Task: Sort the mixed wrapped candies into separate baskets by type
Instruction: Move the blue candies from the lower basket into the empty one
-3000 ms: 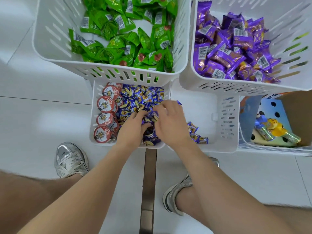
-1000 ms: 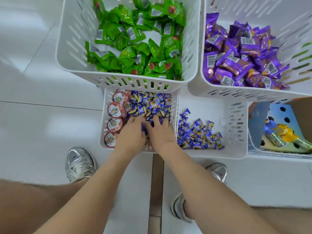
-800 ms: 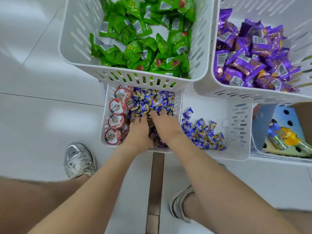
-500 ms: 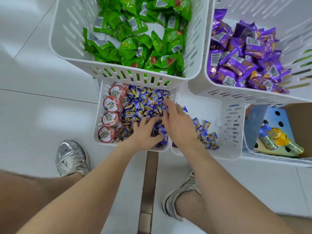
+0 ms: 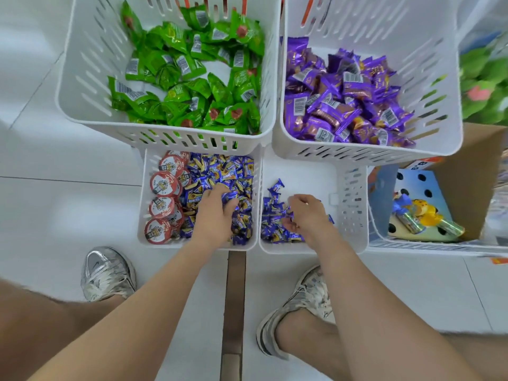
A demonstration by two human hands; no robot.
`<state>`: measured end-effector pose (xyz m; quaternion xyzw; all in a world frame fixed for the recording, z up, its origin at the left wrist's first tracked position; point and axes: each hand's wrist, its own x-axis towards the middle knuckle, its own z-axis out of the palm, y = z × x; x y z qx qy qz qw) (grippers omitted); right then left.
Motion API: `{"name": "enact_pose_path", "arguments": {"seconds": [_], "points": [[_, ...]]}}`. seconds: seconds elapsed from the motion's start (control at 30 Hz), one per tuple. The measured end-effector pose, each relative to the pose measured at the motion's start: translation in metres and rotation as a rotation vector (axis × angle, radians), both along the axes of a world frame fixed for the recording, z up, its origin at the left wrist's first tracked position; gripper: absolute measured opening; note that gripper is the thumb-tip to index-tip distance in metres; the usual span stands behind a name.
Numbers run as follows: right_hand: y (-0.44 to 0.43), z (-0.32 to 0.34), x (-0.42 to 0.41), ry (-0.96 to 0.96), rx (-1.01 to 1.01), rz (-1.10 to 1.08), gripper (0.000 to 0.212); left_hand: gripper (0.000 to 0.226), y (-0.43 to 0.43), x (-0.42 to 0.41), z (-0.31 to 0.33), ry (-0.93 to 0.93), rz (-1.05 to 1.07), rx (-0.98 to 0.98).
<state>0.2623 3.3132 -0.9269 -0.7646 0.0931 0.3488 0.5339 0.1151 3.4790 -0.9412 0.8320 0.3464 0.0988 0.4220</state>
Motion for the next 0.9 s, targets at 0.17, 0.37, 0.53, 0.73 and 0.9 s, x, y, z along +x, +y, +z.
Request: {"name": "enact_pose_path", "arguments": {"seconds": [0.17, 0.37, 0.53, 0.73, 0.9], "points": [[-0.014, 0.006, 0.005, -0.143, -0.152, 0.124, 0.026, 0.031, -0.007, 0.010, 0.029, -0.089, 0.036, -0.055], [-0.014, 0.015, 0.032, -0.210, -0.241, 0.085, 0.040, 0.023, -0.037, 0.045, 0.058, -0.074, -0.364, -0.009], [-0.025, 0.022, 0.043, -0.199, -0.170, -0.081, 0.046, 0.018, -0.062, 0.076, 0.048, 0.038, -0.410, -0.017], [-0.037, 0.028, 0.033, -0.247, -0.062, -0.166, 0.024, 0.033, -0.067, 0.093, 0.039, 0.089, -0.398, -0.290], [-0.020, 0.038, 0.013, -0.502, -0.084, -0.079, 0.028, 0.037, -0.051, 0.069, 0.052, -0.047, -0.387, -0.120]]}}
